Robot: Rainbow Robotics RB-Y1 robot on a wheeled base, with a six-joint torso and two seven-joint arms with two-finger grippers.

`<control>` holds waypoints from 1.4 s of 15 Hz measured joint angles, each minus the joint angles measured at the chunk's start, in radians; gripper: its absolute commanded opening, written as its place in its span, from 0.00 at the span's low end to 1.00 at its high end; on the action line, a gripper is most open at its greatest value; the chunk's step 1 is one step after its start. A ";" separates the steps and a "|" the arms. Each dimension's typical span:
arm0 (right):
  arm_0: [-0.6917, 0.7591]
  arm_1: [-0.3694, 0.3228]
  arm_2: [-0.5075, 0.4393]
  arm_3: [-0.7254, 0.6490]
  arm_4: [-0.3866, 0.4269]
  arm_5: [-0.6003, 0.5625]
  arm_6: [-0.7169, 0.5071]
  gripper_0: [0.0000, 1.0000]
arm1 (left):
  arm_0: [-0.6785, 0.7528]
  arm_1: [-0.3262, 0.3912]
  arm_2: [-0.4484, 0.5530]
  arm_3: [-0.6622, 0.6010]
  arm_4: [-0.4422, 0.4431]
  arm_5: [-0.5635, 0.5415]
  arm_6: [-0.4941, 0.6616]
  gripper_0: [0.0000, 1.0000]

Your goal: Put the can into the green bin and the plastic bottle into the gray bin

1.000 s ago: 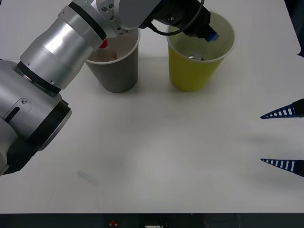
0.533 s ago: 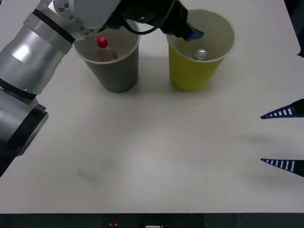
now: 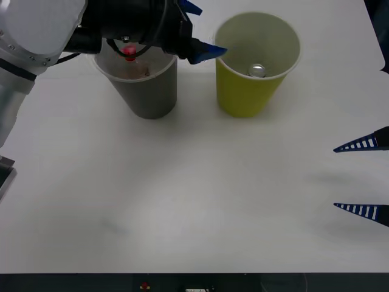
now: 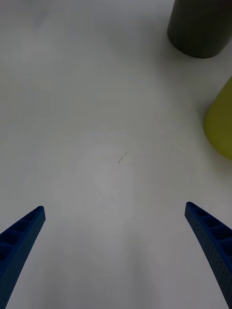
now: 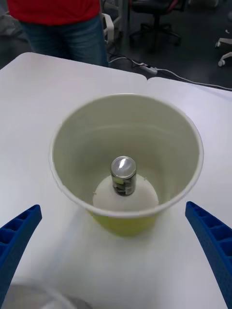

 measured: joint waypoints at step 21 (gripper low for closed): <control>0.000 0.000 0.000 0.000 0.000 0.000 0.000 1.00 | 0.639 0.344 0.345 -0.499 0.231 -0.136 -0.377 1.00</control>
